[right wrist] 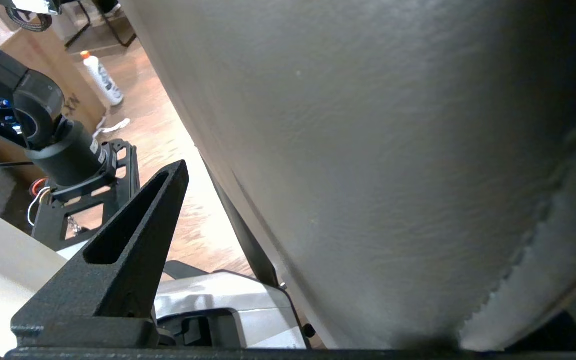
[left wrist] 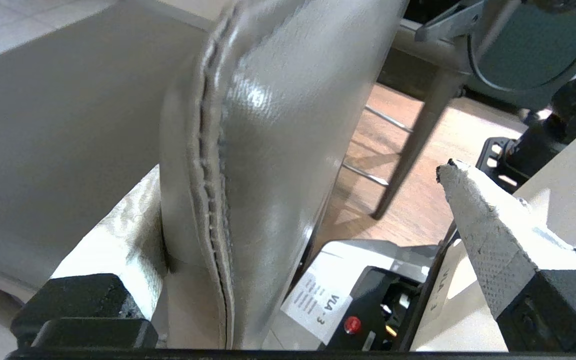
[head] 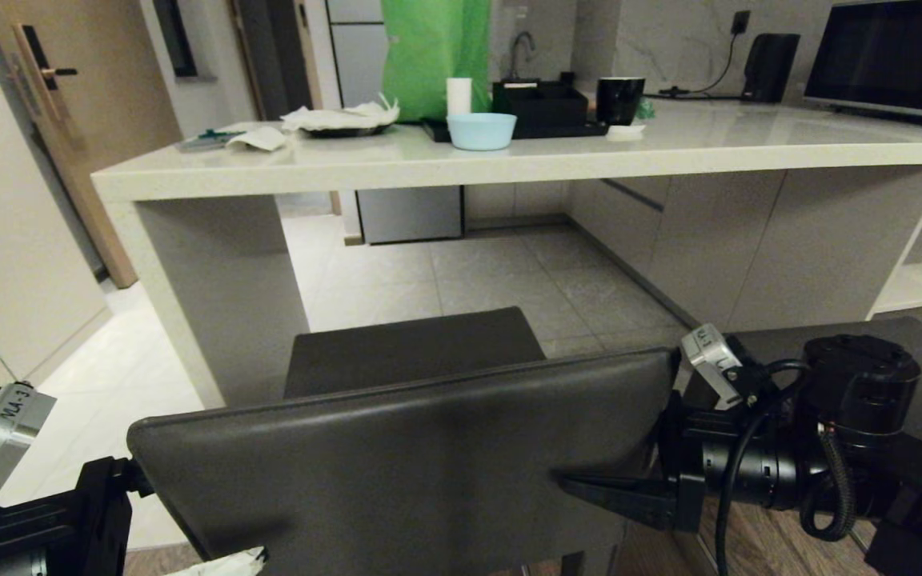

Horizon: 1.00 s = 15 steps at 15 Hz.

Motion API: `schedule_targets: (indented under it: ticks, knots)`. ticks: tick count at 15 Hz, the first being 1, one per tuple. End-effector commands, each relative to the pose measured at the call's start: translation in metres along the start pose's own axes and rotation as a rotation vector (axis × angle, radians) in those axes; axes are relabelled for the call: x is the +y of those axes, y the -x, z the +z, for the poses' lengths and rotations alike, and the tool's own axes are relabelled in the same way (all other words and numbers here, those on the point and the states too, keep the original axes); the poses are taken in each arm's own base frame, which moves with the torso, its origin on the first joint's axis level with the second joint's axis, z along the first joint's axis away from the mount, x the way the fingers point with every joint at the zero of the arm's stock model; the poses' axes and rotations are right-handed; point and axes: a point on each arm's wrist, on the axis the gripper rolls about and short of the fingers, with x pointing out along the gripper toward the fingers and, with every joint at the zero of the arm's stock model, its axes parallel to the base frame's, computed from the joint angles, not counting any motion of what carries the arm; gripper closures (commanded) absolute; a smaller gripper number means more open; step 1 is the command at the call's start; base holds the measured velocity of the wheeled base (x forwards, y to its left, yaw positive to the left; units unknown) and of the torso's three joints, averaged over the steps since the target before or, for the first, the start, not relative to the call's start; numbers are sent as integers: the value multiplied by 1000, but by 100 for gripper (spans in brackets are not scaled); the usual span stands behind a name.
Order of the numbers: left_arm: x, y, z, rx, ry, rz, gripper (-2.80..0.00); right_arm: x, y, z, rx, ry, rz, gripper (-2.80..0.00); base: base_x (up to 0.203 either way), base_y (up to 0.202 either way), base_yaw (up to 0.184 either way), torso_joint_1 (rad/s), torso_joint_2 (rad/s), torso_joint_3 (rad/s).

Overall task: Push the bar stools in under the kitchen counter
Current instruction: Pull the gray chair out from under the dining table

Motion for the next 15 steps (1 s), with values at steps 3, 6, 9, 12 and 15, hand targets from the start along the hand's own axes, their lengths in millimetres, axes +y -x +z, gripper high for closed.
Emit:
schedule_targets:
  ticks: [3, 6, 9, 12, 15]
  knots:
    - [-1, 1, 1, -8, -10, -5, -280, 0, 0, 1, -6, 6, 3, -280, -197, 0, -2, -1, 4, 3]
    - [-3, 2, 0, -8, -13, -7, -280, 0, 1, 1, -7, 7, 4, -280, -196, 0, -2, 3, 3, 4]
    - [-3, 2, 0, -6, -11, -7, -280, 0, 1, 1, -7, 7, 4, -280, -193, 0, -1, -2, 3, 2]
    - [-3, 2, 1, -9, -15, -1, -280, 0, 0, 2, -8, 7, 4, -280, -175, 0, -2, 0, 2, 5]
    - [-2, 2, 1, -9, -14, 4, -280, 0, 0, 2, -8, 7, 4, -280, -20, 0, -1, -5, -1, 4]
